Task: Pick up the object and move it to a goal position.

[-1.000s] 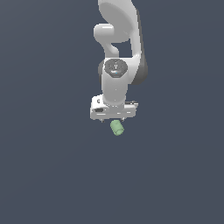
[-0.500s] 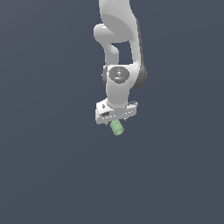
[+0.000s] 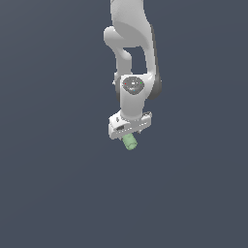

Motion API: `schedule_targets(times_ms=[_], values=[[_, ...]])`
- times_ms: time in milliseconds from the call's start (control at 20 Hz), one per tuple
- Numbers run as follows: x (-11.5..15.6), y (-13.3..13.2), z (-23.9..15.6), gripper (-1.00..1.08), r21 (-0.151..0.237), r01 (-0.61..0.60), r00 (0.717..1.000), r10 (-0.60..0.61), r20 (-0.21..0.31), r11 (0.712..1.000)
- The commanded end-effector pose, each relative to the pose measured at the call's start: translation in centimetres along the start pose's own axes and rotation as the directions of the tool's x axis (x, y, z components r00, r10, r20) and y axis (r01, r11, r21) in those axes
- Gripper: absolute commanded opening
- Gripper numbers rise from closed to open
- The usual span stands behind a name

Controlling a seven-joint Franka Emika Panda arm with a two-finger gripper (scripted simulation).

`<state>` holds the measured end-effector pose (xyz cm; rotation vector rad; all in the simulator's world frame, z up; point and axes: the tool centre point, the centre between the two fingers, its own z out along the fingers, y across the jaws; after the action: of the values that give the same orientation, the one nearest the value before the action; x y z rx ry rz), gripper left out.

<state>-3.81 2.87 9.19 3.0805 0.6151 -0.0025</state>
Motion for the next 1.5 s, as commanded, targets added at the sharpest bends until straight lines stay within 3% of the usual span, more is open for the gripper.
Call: schedule_targets(times_ms=[0,900,950,1450], values=[[0.0,0.0,0.0,1.00,0.000,0.000,1.000,0.000,0.000,1.000],[0.0,-0.1,5.1,1.00,0.000,0.005,1.000,-0.005,-0.002,1.000],[0.0,-0.1,5.1,-1.00,0.000,0.005,1.000,-0.005,-0.002,1.000],[-0.1,0.0,5.0,-1.00,-0.001,0.005,1.000,-0.005,-0.002,1.000]])
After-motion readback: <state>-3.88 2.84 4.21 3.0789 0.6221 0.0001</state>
